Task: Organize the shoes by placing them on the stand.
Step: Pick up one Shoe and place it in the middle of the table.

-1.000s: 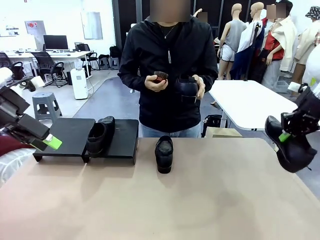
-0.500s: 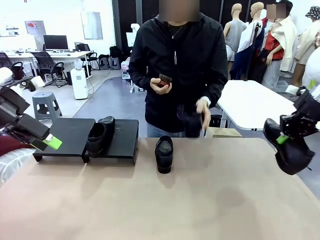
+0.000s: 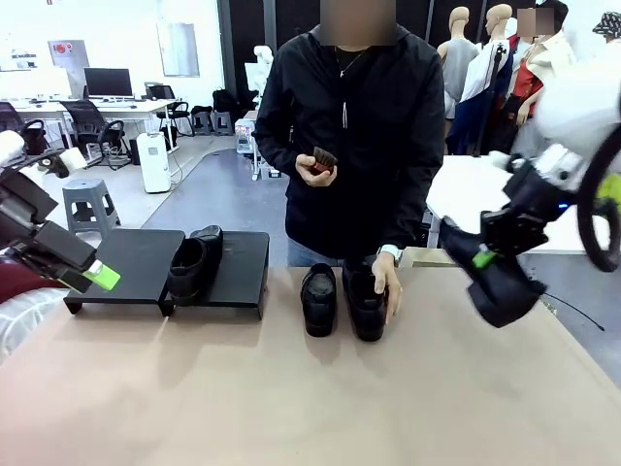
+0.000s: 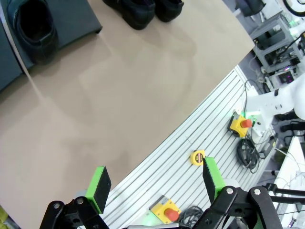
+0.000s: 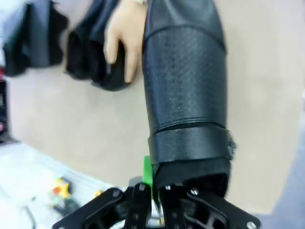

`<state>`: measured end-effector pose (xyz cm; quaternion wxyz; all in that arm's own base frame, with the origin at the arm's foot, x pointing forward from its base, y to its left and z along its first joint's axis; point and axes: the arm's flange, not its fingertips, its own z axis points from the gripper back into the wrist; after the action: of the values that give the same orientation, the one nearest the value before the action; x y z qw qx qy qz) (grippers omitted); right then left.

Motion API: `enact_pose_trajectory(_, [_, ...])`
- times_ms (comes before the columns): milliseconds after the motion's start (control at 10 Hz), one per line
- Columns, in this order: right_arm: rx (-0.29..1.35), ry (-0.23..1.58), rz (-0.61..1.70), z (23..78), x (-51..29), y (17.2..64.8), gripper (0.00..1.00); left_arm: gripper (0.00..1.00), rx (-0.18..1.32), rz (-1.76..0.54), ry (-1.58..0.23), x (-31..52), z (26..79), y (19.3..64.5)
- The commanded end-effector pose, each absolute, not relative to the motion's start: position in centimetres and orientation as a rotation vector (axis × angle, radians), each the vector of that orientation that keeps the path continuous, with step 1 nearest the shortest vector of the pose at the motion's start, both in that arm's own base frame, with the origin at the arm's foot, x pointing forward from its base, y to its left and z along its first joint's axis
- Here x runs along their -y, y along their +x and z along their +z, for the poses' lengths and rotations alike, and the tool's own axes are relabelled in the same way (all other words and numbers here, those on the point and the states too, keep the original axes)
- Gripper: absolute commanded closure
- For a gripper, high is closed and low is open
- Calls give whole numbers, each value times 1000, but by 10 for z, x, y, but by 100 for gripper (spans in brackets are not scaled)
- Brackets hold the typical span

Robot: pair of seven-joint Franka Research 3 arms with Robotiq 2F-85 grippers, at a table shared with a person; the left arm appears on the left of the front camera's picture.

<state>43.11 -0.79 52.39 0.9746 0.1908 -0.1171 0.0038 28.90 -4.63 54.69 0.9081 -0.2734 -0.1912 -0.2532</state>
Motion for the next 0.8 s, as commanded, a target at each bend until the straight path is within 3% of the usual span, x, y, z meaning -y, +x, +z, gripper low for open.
enact_pose_trajectory(0, [292, 381, -160, 524, 82, 384, 100, 0, 396, -529, -588, 46, 548, 290])
enact_pose_trajectory(200, [315, 408, -285, 513, 128, 344, 100, 0, 396, -529, -588, 46, 548, 290])
enact_pose_trajectory(400, [310, 416, -306, 502, 129, 336, 100, 0, 396, -529, -588, 46, 548, 290])
enact_pose_trajectory(500, [313, 496, -229, 506, 111, 336, 100, 0, 396, -529, -588, 46, 548, 290])
enact_pose_trajectory(700, [226, 464, -200, 527, 37, 326, 100, 0, 396, -529, -588, 46, 548, 290])
